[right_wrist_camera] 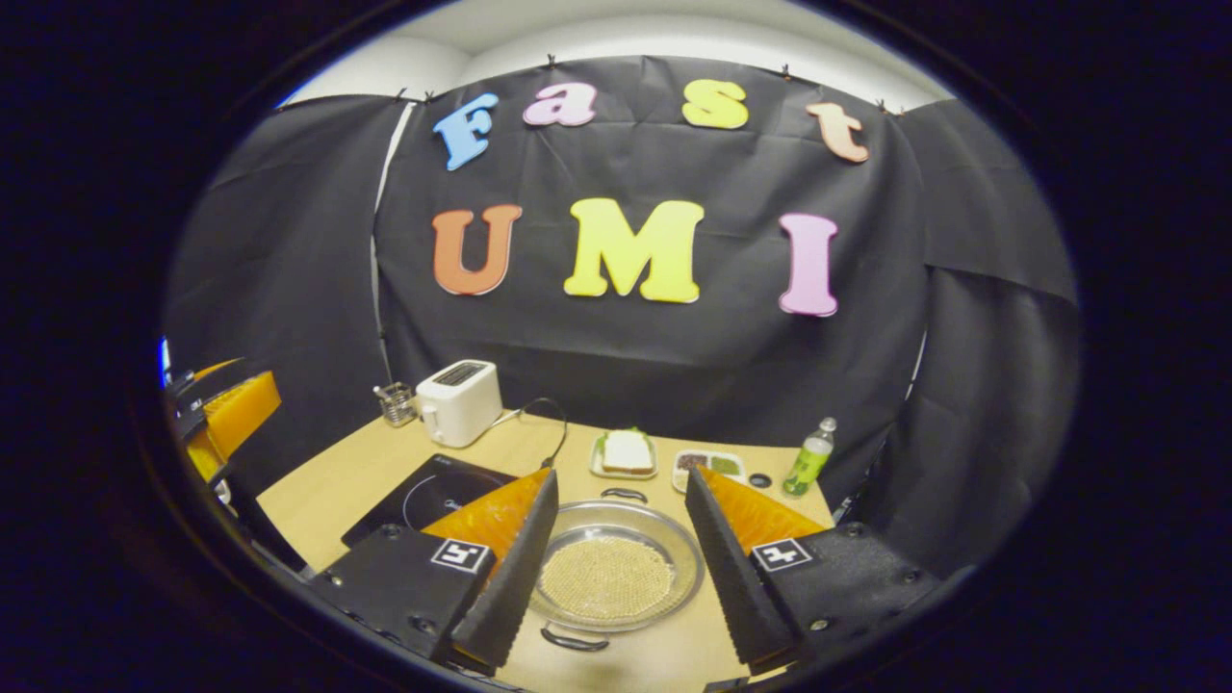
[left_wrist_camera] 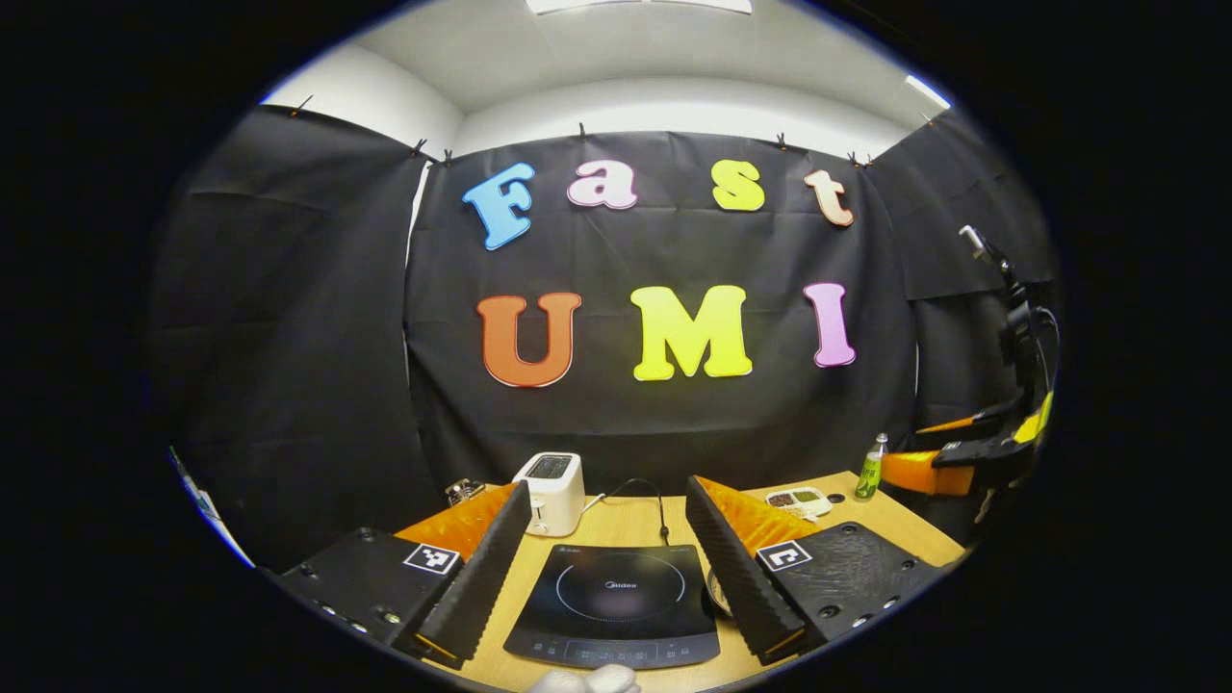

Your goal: First push the handle of the pot to place it horizontally, then grasp the pot with both hands and set it on the induction cooktop.

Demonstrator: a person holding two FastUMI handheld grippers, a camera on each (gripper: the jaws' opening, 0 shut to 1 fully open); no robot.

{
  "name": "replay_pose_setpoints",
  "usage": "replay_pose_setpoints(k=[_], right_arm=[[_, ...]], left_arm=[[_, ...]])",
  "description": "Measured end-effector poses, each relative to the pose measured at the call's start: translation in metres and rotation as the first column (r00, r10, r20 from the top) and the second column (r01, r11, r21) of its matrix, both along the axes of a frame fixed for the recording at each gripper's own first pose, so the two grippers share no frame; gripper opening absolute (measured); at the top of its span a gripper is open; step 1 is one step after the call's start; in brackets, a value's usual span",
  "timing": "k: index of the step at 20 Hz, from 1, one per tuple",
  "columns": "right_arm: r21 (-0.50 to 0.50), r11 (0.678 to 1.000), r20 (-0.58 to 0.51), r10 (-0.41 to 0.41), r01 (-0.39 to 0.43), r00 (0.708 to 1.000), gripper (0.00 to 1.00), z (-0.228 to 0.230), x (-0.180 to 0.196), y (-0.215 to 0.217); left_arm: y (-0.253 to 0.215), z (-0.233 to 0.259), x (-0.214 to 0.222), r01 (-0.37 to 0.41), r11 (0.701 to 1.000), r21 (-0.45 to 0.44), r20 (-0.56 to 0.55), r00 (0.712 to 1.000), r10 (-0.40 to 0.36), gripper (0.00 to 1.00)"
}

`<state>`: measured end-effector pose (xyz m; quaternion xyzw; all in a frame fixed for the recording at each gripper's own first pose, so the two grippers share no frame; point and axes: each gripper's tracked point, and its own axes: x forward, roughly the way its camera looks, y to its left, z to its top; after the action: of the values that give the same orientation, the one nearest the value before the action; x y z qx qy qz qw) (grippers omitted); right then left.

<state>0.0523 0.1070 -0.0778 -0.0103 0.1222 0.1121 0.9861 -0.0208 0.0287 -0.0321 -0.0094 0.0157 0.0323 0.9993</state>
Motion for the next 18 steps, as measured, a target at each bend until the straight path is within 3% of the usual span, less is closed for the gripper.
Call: replay_pose_setpoints(k=[1, 2, 4, 8, 12, 18], right_arm=[[0.008, 0.999, -0.036, 0.031, -0.031, 0.999, 0.79, -0.012, 0.001, 0.011], [0.020, 0.998, -0.080, 0.069, -0.068, 0.994, 0.65, -0.024, 0.002, 0.021], [0.042, 0.991, -0.155, 0.128, -0.123, 0.979, 0.48, -0.049, 0.002, 0.039], [0.043, 0.988, -0.277, 0.156, -0.150, 0.948, 0.07, -0.098, 0.006, 0.057], [0.065, 0.983, -0.390, 0.184, -0.173, 0.902, 0.01, -0.149, -0.001, 0.069], [0.035, 0.981, -0.513, 0.182, -0.191, 0.839, 0.04, -0.214, -0.022, 0.076]], left_arm=[[0.001, -0.003, -0.002, -0.005, 1.000, -0.002, -0.007, 1.000, 0.005, 0.96], [0.002, -0.005, -0.003, -0.013, 1.000, -0.003, -0.011, 1.000, 0.013, 0.96], [0.007, -0.008, -0.006, -0.029, 1.000, -0.006, -0.012, 1.000, 0.029, 0.96], [0.014, -0.020, -0.013, -0.058, 0.998, -0.010, -0.037, 0.998, 0.057, 0.96], [0.026, -0.034, -0.019, -0.081, 0.997, -0.011, -0.066, 0.995, 0.080, 0.96], [0.042, -0.050, -0.028, -0.120, 0.993, -0.019, -0.101, 0.988, 0.117, 0.96]])
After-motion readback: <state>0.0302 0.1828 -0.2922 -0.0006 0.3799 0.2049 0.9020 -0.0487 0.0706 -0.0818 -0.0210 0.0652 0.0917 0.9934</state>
